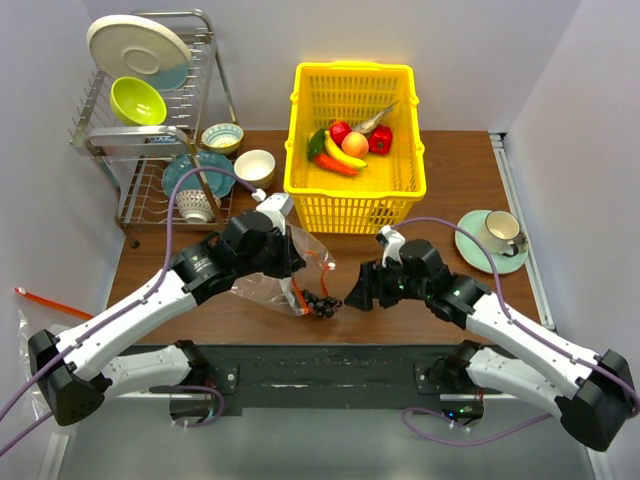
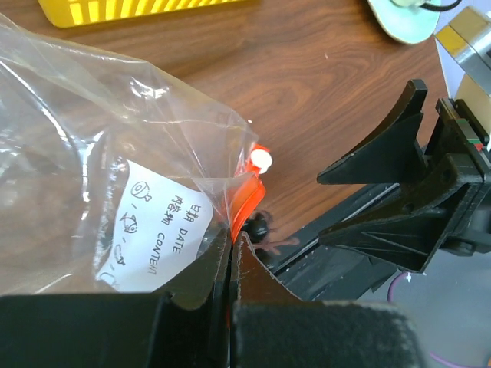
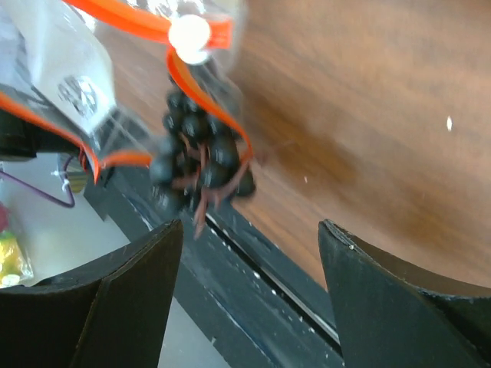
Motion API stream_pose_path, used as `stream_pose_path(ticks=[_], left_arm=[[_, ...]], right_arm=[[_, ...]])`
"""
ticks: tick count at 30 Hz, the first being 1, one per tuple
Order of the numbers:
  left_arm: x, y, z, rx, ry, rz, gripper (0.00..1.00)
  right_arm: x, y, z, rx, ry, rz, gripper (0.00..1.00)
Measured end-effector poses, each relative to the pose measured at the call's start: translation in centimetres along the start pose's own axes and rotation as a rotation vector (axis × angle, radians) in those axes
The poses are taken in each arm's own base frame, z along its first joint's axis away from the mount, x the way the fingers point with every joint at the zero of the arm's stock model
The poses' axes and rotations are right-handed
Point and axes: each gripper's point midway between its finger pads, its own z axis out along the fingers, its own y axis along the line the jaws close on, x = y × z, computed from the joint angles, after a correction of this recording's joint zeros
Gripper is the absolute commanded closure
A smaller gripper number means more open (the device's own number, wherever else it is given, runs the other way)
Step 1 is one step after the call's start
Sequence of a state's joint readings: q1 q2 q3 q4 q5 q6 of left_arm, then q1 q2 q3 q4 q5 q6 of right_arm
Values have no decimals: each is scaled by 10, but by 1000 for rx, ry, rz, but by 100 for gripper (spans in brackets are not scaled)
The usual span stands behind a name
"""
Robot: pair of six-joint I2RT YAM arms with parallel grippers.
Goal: Place the food in the zip-top bag and seal the zipper
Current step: Adjust the zipper food storage bag at the center of the board.
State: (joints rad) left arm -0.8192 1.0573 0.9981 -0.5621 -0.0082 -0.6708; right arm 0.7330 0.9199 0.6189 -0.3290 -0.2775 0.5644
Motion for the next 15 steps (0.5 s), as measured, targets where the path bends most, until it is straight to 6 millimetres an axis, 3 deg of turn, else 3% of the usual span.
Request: stream_pose_path(ticks=[6,10,13,14,15], left_arm=[[2,-2,1,15,4,0,100],[1,-4,2,27,1,-1,100],[1,-5,1,28,2,-1,100],[1,-5,1,28,2,-1,100],[1,-5,1,28,2,-2,100]], right_arm=[[13,-12,-4,9,-41,33,31],[21,-30,4,75,-53,62,38],[34,-49,15,130,-41,99,56],[40,-55,18,144,-29,110,79],[48,-62,21,160,-18,128,89]])
